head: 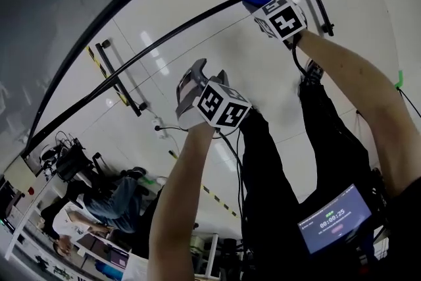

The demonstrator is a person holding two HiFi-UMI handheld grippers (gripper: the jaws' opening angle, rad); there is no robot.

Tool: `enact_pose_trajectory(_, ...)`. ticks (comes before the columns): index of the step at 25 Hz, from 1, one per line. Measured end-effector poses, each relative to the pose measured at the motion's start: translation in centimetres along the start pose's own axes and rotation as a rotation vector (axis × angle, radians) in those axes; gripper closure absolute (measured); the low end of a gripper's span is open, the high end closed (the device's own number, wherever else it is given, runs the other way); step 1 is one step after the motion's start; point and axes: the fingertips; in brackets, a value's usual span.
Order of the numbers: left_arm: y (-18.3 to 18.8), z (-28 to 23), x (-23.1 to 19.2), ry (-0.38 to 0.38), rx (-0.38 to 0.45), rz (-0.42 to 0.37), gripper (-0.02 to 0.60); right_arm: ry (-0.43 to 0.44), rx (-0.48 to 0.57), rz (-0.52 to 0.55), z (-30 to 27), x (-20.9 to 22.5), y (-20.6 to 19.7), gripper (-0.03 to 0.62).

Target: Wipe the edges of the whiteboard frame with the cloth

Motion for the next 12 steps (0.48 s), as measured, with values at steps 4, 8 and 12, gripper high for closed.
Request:
enact_pose_trajectory(4,-2.7,0.7,0.1,0.013,0.016,0.051,0.345,0.007,-0.006,0.058,0.2,-2.6,0.7,0.43)
enact_pose_trajectory(8,-5.2,1.0,0.6,0.007,0.022,0.095,0.345,0.003,-0.009,0.072,-0.1,-4.0,1.3,0.43)
enact_pose_trajectory(12,-7.5,0.9,0.9,0.012,0.033,0.139,0.345,0.006,-0.016,0.084,-0.9,-5.1,1.5,0.43)
Point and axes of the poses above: the fingertips, and each gripper's own axes: z backward along the fingers, x to its right, y out of its top, and after that the axes turned 5 degrees about -y, right-handed
